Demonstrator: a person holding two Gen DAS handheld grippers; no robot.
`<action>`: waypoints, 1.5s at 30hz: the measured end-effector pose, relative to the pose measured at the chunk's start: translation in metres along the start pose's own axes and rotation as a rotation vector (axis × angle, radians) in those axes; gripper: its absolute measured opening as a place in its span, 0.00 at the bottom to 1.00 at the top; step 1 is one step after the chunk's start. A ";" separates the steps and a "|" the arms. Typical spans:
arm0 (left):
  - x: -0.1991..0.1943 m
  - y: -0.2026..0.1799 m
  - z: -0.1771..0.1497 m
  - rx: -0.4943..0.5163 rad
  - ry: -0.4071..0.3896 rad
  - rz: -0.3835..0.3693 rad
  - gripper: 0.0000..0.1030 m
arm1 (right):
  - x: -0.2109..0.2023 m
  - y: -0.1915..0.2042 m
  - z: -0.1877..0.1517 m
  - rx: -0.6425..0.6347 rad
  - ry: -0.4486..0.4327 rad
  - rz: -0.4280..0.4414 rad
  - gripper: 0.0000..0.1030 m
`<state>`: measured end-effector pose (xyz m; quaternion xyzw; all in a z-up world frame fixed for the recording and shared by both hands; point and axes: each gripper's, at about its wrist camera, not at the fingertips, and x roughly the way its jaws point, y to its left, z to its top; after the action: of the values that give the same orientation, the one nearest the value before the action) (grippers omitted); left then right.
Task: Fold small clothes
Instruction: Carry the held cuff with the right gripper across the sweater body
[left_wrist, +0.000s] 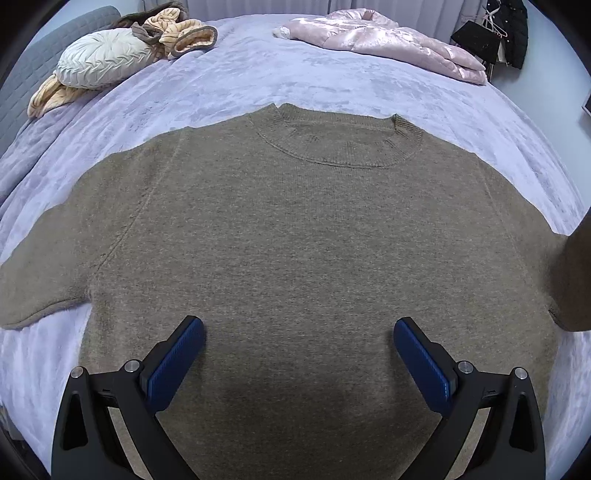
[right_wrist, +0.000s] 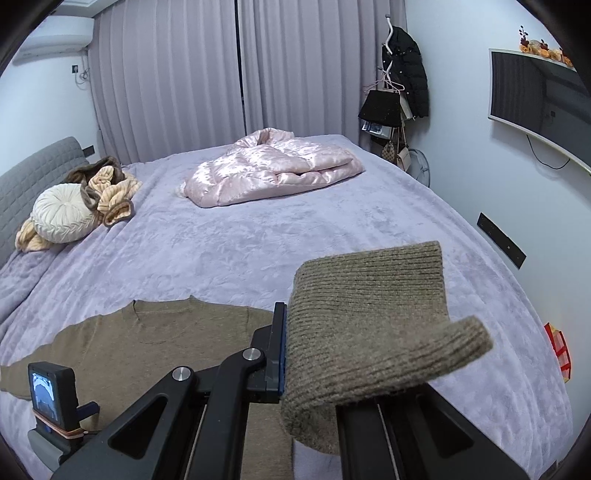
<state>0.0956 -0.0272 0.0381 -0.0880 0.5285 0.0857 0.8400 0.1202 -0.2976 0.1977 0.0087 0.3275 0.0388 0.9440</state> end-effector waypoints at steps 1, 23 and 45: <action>-0.002 0.004 0.001 -0.002 -0.005 -0.004 1.00 | 0.001 0.006 -0.001 0.001 0.005 0.005 0.05; -0.018 0.106 0.010 -0.097 -0.048 0.029 1.00 | 0.014 0.163 -0.023 -0.131 0.049 0.152 0.05; -0.032 0.190 0.010 -0.205 -0.063 0.021 1.00 | 0.045 0.276 -0.060 -0.214 0.083 0.123 0.05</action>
<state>0.0459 0.1583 0.0603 -0.1650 0.4913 0.1509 0.8418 0.1000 -0.0192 0.1344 -0.0738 0.3592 0.1318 0.9209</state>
